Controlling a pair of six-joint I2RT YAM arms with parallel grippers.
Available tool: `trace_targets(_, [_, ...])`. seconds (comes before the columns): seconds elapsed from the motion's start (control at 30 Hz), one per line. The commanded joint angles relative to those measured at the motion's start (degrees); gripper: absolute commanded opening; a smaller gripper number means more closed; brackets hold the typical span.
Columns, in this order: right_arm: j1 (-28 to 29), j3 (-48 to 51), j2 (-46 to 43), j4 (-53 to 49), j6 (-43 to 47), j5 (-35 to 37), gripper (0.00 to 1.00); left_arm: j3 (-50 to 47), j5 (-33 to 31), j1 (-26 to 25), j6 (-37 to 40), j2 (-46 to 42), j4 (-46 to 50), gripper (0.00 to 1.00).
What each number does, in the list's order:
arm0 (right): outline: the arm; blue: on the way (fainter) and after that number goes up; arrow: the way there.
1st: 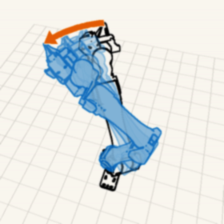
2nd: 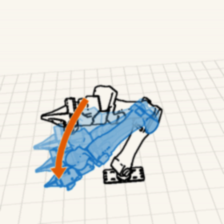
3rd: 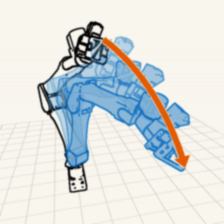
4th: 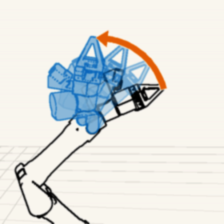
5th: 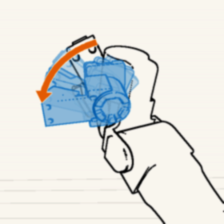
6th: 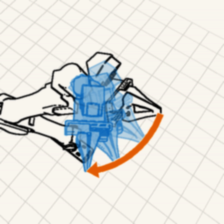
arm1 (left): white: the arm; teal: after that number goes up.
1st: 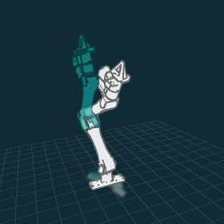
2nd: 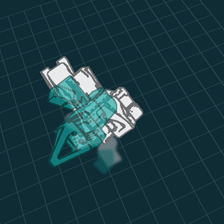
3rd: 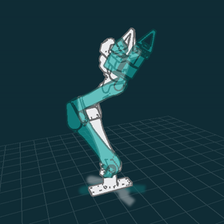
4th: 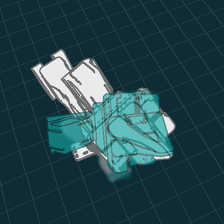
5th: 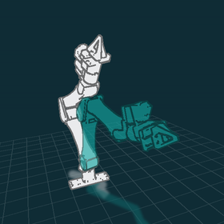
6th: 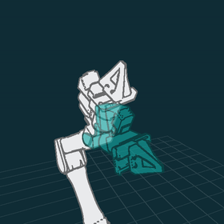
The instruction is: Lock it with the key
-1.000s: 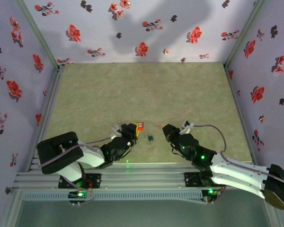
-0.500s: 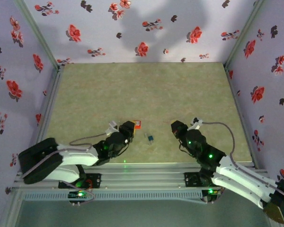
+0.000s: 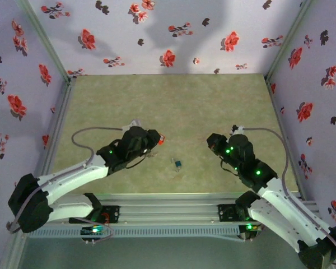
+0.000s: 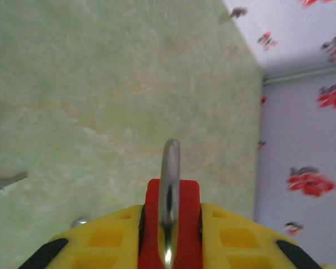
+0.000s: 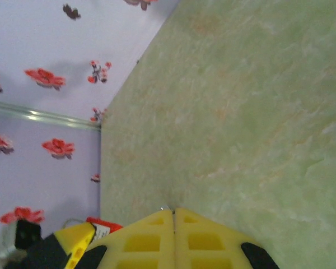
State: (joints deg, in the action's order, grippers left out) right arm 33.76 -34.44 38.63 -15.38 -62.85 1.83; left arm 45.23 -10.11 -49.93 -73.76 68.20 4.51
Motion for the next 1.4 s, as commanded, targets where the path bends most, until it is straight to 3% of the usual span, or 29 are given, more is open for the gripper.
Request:
trace_targets(0.0, [-2.31,-4.76,2.05,-8.12,7.70,-6.43,0.00,6.78,8.29,2.72,13.40,3.29,12.43,0.00])
trace_targets(0.27, [-6.45,-12.27,5.13,-19.32,18.75,-10.76,0.00,22.01,15.03,4.10,26.62,16.40,22.35,0.00])
trace_targets(0.47, [-8.04,-14.25,4.96,-24.68,23.43,-12.40,0.00,34.50,18.31,4.23,30.47,30.84,26.45,0.00])
trace_targets(0.77, [-9.41,-13.99,2.33,-28.04,25.57,-15.31,0.00,56.68,20.02,4.31,32.98,51.89,33.84,0.00])
trace_targets(1.03, [-9.50,-13.90,-0.01,-30.53,25.93,-18.37,0.00,74.21,23.24,4.53,32.52,65.56,38.93,0.00])
trace_targets(1.37, [-9.51,-14.08,-3.61,-33.21,26.08,-19.93,0.00,83.60,27.14,5.12,30.23,74.21,40.40,0.00])
